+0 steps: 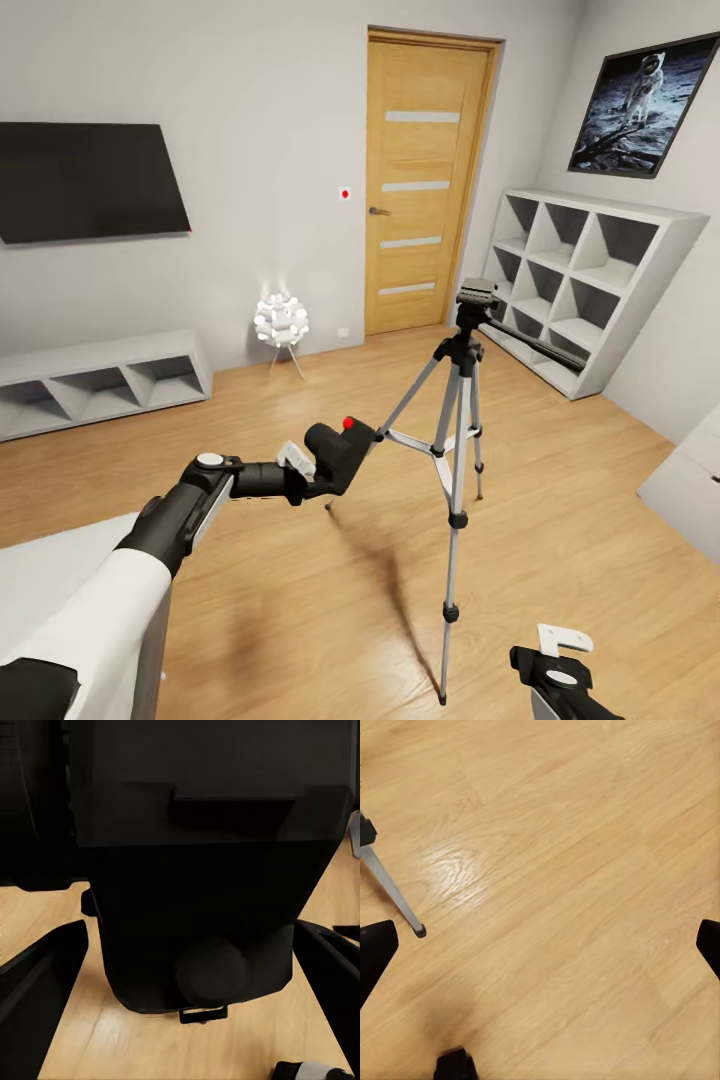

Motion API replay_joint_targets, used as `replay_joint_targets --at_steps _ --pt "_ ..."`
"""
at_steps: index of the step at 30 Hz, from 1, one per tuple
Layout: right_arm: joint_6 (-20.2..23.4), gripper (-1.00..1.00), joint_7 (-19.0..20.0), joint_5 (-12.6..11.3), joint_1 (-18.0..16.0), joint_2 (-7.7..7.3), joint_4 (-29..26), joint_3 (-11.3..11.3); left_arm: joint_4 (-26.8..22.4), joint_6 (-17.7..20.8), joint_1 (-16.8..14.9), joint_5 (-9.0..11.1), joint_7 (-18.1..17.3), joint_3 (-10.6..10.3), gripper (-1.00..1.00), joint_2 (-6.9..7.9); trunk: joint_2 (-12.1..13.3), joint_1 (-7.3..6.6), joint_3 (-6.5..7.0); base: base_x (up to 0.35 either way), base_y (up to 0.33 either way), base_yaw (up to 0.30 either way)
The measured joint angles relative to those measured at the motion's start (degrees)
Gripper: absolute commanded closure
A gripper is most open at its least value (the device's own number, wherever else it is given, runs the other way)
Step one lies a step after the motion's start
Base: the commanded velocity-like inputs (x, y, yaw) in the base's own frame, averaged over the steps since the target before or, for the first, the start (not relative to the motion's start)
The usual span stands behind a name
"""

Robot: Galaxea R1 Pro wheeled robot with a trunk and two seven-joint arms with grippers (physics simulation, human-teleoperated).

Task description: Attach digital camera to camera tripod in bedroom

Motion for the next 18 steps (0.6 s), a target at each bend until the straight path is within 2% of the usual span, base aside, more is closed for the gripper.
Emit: replay_joint_targets --at_steps 3,10,18 --pt "0.0 -1.0 0.0 0.0 0.0 0.13 0.0 0.0 -4.1 1.8 0.0 0.1 -1.4 0.0 1.0 0.32 0.0 0.0 0.0 0.0 0.0 -0.001" --pt "0.0 -1.0 0.1 0.1 0.0 0.23 0.1 0.0 -9.0 6.9 -0.6 0.2 -5.0 0.1 1.0 0.56 0.0 0.0 0.0 0.0 0.0 0.0" --pt "0.0 -1.0 0.1 0.1 0.0 0.35 0.1 0.0 -11.1 12.3 -5.7 0.3 -7.5 0.1 1.0 0.59 0.0 0.0 0.01 0.0 0.0 0.0"
